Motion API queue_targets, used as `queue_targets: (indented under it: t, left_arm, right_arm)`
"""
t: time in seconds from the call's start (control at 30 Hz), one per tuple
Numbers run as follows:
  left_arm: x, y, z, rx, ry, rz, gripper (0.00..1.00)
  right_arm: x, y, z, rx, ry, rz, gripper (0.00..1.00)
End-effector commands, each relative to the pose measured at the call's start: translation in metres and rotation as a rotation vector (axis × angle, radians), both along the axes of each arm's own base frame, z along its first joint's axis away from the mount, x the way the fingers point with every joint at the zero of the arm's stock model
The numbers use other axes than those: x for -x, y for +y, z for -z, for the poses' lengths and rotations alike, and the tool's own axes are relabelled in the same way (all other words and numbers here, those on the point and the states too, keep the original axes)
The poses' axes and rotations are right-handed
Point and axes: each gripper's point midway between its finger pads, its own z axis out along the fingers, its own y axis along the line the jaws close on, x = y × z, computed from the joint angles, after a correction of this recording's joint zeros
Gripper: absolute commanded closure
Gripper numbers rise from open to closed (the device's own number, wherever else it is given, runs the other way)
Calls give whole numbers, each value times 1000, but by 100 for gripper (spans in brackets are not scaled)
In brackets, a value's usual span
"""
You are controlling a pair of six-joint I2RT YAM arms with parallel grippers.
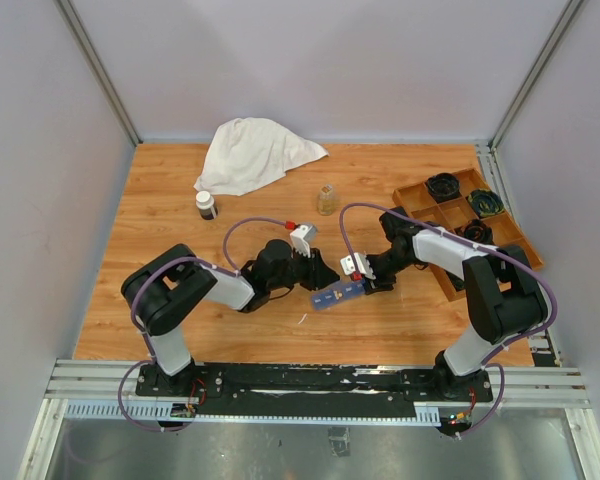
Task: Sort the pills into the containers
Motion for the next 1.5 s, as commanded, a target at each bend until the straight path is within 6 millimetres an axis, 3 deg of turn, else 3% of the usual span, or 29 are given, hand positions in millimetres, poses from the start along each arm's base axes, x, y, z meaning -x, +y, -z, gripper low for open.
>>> queue_targets:
  t: [0.0, 0.2, 0.53, 1.0, 1.47]
  left_arm:
    - [10, -5, -6, 17, -19, 30, 77]
    - [20, -8, -5, -3, -5, 41, 82]
    - [27, -4, 25, -92, 131, 27, 94]
    - [31, -18, 1, -30, 129, 79, 96]
    - [31, -18, -14, -12, 123, 73, 100]
  right_arm:
    - [4, -4, 14, 60, 7, -9, 59]
    - [4, -4, 14, 61, 6, -7, 59]
    - [3, -5, 14, 64, 7, 3, 59]
    - [2, -4, 14, 67, 5, 8, 59]
    - [1, -5, 14, 68, 7, 12, 58]
